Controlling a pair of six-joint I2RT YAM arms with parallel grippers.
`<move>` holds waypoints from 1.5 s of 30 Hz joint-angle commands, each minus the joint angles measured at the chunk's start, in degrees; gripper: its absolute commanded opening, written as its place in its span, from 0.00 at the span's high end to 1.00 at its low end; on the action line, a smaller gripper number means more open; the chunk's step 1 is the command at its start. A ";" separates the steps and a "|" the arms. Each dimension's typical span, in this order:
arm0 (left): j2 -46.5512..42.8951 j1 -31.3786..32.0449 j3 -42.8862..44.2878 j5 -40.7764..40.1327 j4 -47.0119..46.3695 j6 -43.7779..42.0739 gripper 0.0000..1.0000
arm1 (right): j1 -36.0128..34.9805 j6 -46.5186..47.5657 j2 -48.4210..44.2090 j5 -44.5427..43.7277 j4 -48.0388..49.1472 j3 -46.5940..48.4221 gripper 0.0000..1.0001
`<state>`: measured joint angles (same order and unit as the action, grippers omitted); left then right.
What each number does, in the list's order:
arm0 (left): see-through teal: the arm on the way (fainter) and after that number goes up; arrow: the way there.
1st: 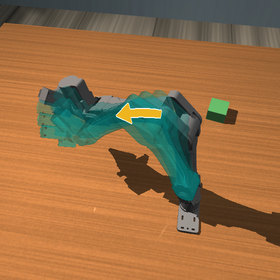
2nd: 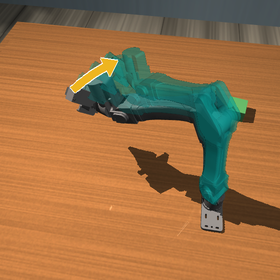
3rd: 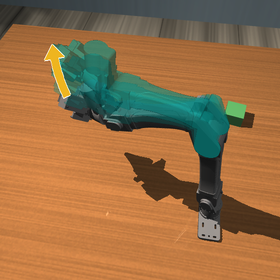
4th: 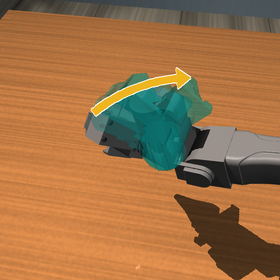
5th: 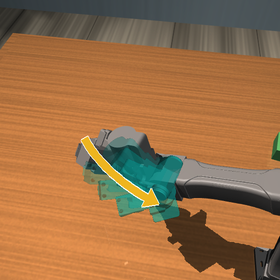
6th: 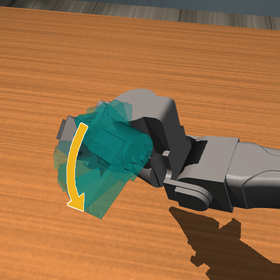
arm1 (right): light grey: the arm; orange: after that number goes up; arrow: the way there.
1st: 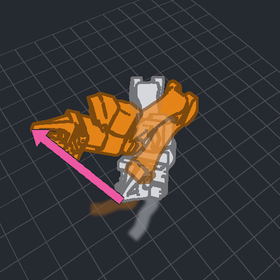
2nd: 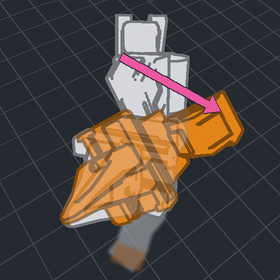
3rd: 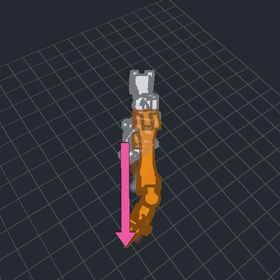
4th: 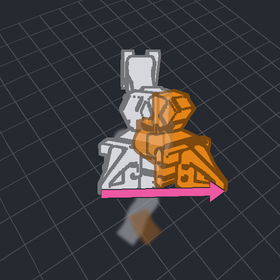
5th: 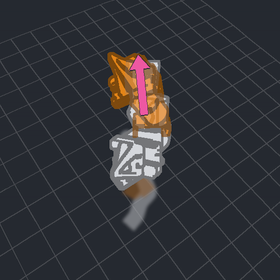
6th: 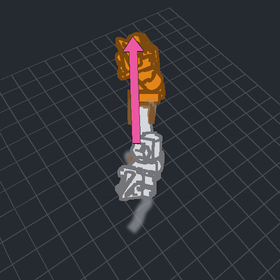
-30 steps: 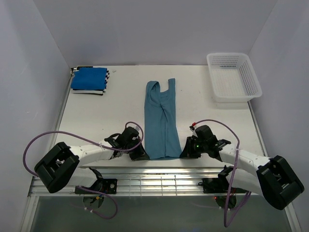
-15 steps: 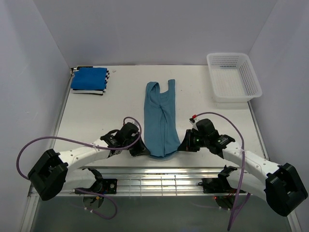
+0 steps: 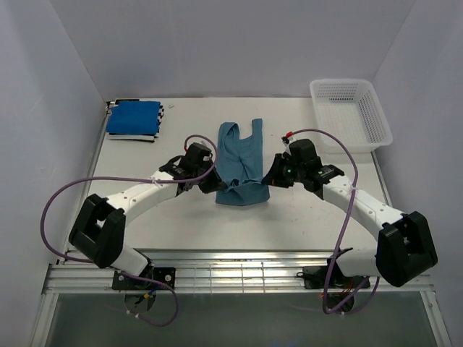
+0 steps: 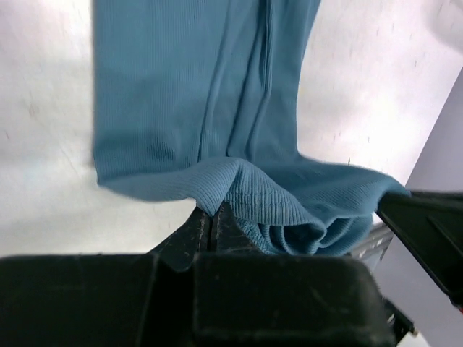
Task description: Fold and stack the tank tops
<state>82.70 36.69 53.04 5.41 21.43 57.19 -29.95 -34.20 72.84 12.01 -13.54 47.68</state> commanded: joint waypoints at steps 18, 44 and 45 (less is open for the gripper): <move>24.35 -11.64 23.69 5.50 -1.83 -16.67 1.00 | 8.16 10.02 26.21 6.01 5.28 24.29 0.92; 14.10 -14.80 14.86 12.08 -2.53 -19.22 0.02 | 10.79 12.40 23.50 9.25 1.94 17.21 0.18; 12.51 -14.63 12.73 11.73 -2.62 -18.70 0.02 | 10.71 11.96 20.88 11.26 3.50 14.66 0.17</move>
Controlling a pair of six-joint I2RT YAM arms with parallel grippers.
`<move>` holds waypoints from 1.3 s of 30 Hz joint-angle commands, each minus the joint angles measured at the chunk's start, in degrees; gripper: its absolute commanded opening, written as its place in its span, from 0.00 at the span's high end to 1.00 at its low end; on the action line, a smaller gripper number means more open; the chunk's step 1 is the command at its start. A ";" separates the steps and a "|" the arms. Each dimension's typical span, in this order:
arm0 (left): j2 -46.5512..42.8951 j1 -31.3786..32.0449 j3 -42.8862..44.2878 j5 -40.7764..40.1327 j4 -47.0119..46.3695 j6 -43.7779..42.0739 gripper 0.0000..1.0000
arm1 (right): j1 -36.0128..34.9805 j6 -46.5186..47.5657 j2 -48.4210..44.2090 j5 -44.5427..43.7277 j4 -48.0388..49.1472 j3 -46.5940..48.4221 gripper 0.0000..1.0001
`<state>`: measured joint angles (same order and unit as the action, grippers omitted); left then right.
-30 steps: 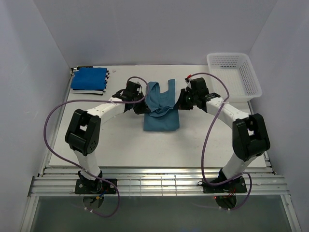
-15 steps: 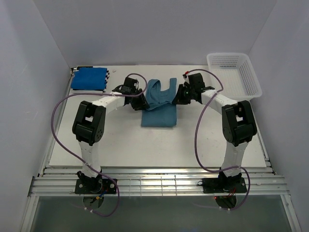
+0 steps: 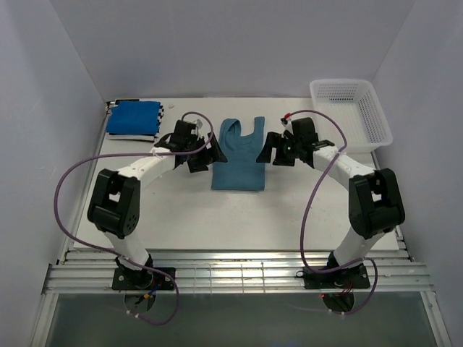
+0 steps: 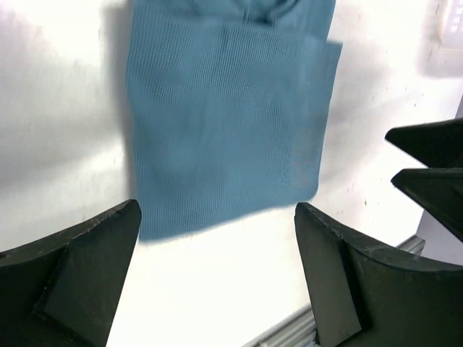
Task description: Fold and stack the tank tops
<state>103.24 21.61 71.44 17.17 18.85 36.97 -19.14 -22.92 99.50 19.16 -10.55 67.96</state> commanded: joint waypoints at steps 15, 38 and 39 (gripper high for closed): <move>-6.13 1.25 -18.97 2.96 -6.19 4.87 0.21 | -3.71 -3.63 -5.11 3.00 8.08 -19.10 0.50; 0.30 1.25 -16.32 -0.29 -7.33 4.25 1.00 | -3.80 2.78 0.53 4.75 13.79 -18.21 0.92; -0.66 1.25 -17.03 -0.21 -7.51 4.68 1.00 | -3.72 3.66 -0.01 5.88 13.80 -19.35 0.92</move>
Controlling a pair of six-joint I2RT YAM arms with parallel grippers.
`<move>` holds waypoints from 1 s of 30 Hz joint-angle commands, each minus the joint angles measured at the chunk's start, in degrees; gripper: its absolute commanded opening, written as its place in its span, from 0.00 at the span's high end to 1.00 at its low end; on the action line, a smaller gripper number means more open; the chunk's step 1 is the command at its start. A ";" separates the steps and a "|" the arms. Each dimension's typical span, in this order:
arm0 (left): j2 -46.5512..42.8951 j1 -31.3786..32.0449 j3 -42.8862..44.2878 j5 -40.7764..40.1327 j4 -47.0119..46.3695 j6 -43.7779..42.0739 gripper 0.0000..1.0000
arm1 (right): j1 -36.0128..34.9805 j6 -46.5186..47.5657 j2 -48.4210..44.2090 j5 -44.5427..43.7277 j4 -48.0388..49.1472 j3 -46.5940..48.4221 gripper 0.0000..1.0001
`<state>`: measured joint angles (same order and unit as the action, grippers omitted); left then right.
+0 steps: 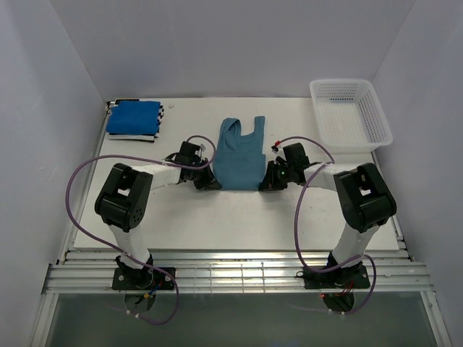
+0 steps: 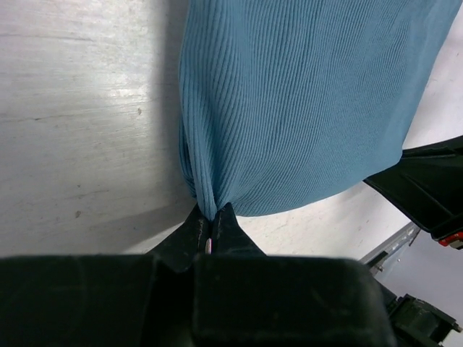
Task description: Fold and stack the tank tops
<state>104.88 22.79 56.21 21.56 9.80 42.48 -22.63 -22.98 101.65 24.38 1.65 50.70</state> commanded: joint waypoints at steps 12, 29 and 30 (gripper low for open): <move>-27.34 4.02 -15.33 -4.60 4.17 6.82 1.00 | -1.18 1.98 -26.57 5.59 -4.72 -16.06 0.92; -30.10 7.45 3.46 -14.88 19.03 6.65 1.00 | 1.80 0.13 -36.62 3.11 -20.64 -5.00 0.92; -28.95 7.01 4.52 -15.14 19.03 6.30 1.00 | 2.50 0.65 -35.39 3.65 -20.46 -3.08 0.92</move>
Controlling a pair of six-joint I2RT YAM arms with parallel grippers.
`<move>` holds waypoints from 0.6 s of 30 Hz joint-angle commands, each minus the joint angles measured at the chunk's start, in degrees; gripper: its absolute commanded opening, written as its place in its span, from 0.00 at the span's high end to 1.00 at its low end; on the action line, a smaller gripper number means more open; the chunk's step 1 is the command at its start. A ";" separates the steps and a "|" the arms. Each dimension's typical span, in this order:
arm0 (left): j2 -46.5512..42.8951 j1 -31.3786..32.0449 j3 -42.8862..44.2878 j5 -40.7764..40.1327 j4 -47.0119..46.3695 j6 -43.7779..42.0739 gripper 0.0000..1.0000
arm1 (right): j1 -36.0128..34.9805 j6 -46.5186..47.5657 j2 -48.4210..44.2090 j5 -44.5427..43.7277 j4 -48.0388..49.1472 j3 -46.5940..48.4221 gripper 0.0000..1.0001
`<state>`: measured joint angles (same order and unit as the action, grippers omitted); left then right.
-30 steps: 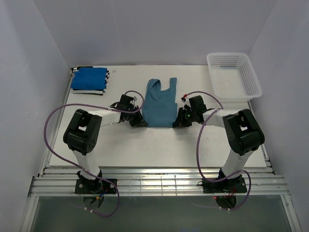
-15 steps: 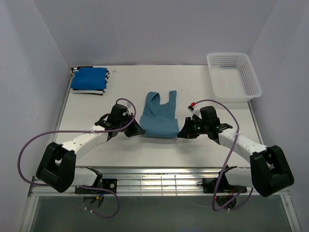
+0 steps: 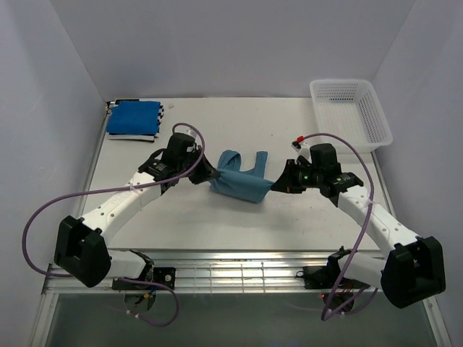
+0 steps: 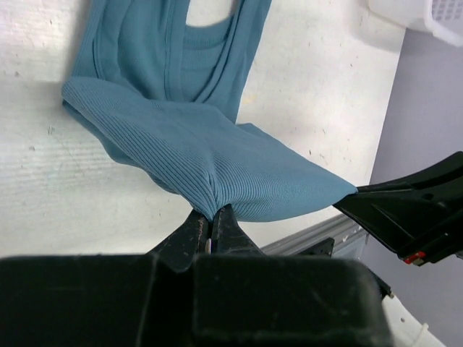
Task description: Fold and stack the tank tops
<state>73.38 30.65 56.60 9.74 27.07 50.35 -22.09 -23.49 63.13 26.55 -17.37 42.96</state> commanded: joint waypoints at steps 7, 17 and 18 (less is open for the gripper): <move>15.54 -5.25 14.23 -1.57 1.14 -5.08 1.00 | 8.01 4.94 15.76 4.65 -1.36 15.12 0.92; 34.18 -10.00 28.56 3.00 0.88 -9.47 1.00 | 12.24 7.49 35.20 9.58 -0.74 29.96 0.92; 35.67 -10.52 31.00 3.53 0.97 -9.74 1.00 | 12.42 7.58 36.87 9.40 -0.83 31.29 0.92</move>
<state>107.39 21.58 82.17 12.25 28.05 43.27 -10.72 -17.93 96.86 34.30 -18.37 68.60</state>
